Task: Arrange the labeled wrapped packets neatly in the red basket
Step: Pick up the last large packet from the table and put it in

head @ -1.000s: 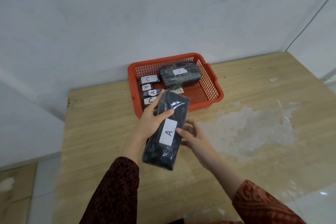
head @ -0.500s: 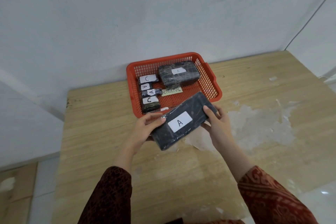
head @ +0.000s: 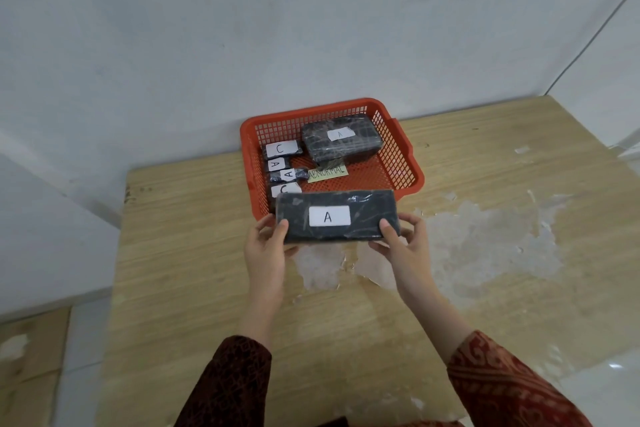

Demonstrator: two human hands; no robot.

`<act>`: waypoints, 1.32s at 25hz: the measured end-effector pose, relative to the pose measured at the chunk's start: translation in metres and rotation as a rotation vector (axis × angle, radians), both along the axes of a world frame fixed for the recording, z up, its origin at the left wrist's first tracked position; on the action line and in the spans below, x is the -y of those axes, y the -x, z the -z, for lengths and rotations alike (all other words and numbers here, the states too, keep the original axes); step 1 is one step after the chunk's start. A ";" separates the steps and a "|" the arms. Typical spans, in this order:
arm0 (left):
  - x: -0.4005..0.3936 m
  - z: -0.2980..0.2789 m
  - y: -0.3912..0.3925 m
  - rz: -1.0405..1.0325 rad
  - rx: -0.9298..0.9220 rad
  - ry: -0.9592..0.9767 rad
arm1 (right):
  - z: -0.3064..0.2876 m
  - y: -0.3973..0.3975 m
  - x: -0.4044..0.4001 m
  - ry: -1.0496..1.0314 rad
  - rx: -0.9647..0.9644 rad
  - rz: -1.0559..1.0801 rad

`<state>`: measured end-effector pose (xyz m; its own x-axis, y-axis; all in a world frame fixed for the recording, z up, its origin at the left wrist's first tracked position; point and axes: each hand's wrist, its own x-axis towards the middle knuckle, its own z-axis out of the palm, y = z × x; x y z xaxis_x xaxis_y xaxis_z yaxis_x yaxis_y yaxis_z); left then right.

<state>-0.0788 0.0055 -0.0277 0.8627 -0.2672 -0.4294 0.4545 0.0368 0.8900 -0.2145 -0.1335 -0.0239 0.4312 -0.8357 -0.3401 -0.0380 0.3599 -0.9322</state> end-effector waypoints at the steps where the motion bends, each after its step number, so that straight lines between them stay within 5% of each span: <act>1: 0.003 0.000 0.005 -0.004 0.045 -0.003 | -0.002 -0.003 0.007 0.012 -0.007 0.005; 7: 0.030 -0.010 -0.005 0.075 0.409 -0.231 | -0.013 -0.028 0.066 0.466 -0.476 -0.153; 15: 0.081 0.000 -0.063 0.459 0.451 -0.502 | -0.023 -0.084 0.139 0.877 -0.844 -0.586; 26: 0.097 0.031 -0.069 0.677 0.599 -0.657 | 0.018 -0.080 0.144 1.022 -1.167 -0.873; 33: 0.104 0.027 -0.077 0.705 0.731 -0.655 | 0.024 -0.078 0.145 0.978 -1.103 -0.894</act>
